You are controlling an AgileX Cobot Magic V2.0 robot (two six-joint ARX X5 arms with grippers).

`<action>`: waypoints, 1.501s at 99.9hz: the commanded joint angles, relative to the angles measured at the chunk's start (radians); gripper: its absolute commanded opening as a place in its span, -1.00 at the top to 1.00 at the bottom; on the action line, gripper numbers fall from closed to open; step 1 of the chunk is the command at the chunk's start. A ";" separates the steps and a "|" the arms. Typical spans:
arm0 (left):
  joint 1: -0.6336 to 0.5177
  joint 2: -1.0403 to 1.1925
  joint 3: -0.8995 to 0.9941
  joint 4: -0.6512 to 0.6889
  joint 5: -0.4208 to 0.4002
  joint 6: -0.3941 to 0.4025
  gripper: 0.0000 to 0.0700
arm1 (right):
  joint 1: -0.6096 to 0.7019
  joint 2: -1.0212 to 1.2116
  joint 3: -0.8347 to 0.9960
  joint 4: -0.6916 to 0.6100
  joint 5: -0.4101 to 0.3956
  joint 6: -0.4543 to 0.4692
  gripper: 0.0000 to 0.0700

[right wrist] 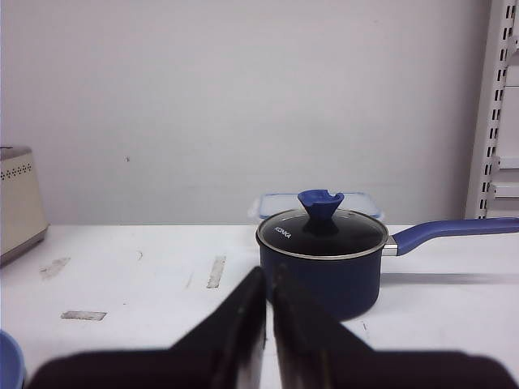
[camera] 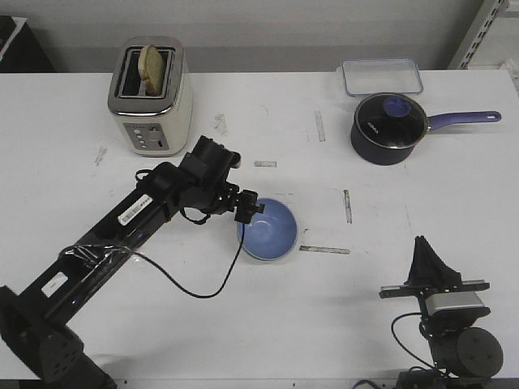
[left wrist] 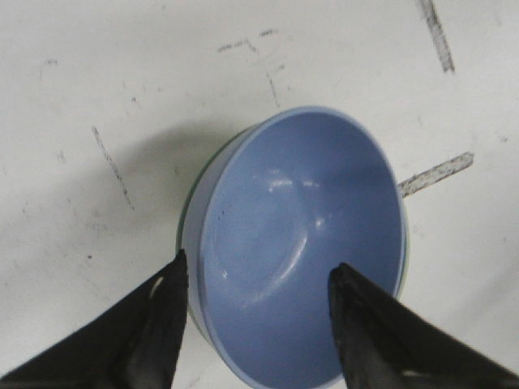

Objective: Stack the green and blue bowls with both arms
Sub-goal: 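Open the left gripper and retract it to rest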

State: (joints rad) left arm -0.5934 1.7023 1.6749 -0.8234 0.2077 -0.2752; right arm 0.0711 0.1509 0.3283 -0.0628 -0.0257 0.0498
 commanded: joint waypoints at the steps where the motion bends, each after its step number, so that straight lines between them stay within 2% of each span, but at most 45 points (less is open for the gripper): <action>1: -0.002 -0.040 -0.023 0.032 -0.009 0.034 0.05 | 0.001 -0.002 0.005 0.010 0.000 0.009 1.00; 32: 0.041 -0.361 -0.375 0.407 -0.009 0.124 0.12 | 0.001 -0.002 0.005 0.010 0.000 0.009 1.00; 42: 0.082 -0.467 -0.490 0.507 -0.009 0.150 0.51 | 0.001 -0.002 0.005 0.010 0.000 0.009 1.00; 50: 0.119 -0.546 -0.577 0.566 -0.016 0.199 0.79 | 0.001 -0.002 0.005 0.010 0.000 0.009 1.00; 57: 0.146 -0.613 -0.647 0.599 -0.051 0.251 0.90 | 0.001 -0.002 0.005 0.010 0.000 0.009 1.00; 69: 0.195 -0.716 -0.754 0.633 -0.136 0.314 0.91 | 0.001 -0.002 0.005 0.010 0.000 0.009 1.00; 85: 0.290 -0.864 -0.904 0.702 -0.226 0.317 1.00 | 0.001 -0.002 0.005 0.010 0.000 0.009 1.00; 117: 0.402 -1.229 -1.236 0.983 -0.239 0.317 1.00 | 0.001 -0.002 0.005 0.010 0.000 0.009 1.00; 130: 0.425 -1.367 -1.302 0.947 -0.239 0.317 1.00 | 0.001 -0.002 0.005 0.010 0.000 0.009 1.00; 140: 0.436 -1.444 -1.305 0.865 -0.238 0.317 1.00 | 0.001 -0.002 0.005 0.010 0.000 0.009 1.00; 150: 0.435 -1.505 -1.305 0.838 -0.238 0.317 1.00 | 0.001 -0.002 0.005 0.010 0.000 0.009 1.00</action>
State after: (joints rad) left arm -0.1574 0.2218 0.3634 0.0059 -0.0288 0.0357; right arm 0.0711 0.1509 0.3283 -0.0628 -0.0257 0.0498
